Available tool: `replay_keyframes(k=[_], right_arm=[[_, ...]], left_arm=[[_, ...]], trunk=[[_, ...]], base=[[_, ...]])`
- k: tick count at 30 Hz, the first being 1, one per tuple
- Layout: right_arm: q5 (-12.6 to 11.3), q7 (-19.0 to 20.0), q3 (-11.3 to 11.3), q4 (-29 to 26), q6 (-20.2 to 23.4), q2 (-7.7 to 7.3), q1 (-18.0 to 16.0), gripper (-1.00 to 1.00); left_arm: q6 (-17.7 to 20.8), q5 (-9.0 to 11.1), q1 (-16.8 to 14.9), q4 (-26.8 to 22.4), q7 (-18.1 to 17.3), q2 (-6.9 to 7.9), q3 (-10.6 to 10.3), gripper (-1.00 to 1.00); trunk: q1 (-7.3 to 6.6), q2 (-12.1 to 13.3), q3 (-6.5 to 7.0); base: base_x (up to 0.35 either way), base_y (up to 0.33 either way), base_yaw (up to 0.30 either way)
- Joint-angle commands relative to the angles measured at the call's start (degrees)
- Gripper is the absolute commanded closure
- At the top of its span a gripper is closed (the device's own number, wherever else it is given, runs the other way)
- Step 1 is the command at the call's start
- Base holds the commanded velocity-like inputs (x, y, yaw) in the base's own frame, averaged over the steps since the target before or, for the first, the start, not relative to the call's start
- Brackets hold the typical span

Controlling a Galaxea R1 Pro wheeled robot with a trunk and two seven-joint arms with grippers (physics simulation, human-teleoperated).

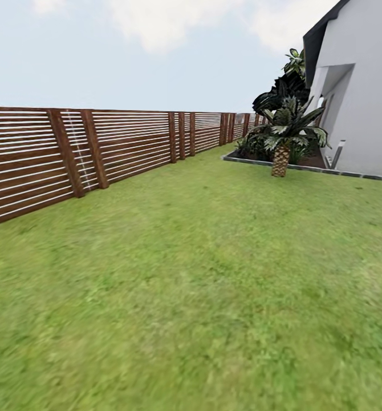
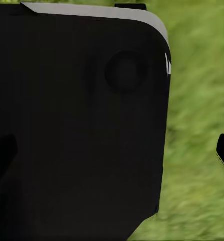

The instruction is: Take the three Easter eggs out of the wicker basket on the lawn in the garden, then place them on the lawn next to a single tree (choose any tree) so that all three eggs are next to the same tree and none are left in the basket.

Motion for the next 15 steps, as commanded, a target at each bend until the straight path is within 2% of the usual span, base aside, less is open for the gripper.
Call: replay_keyframes(k=[1, 6, 15], right_arm=[[-0.02, 0.0, -0.01, -0.01, -0.02, 0.01, -0.01, -1.0], [-0.02, 0.0, -0.08, -0.01, -0.02, -0.02, -0.01, -1.0], [-0.02, 0.0, -0.1, -0.01, -0.02, -0.08, -0.01, -1.0]], left_arm=[[-0.02, 0.02, 0.01, -0.04, 0.0, 0.0, 0.0, -1.0], [-0.02, 0.01, 0.01, -0.04, 0.0, 0.0, 0.0, -1.0], [0.01, 0.02, 0.01, -0.04, 0.02, 0.01, 0.0, -1.0]], trunk=[[0.03, -0.02, -0.04], [0.03, -0.02, -0.04], [-1.94, 3.59, 1.58]], base=[[0.324, 0.001, 0.0], [0.324, 0.0, 0.0], [0.324, 0.0, 0.0]])
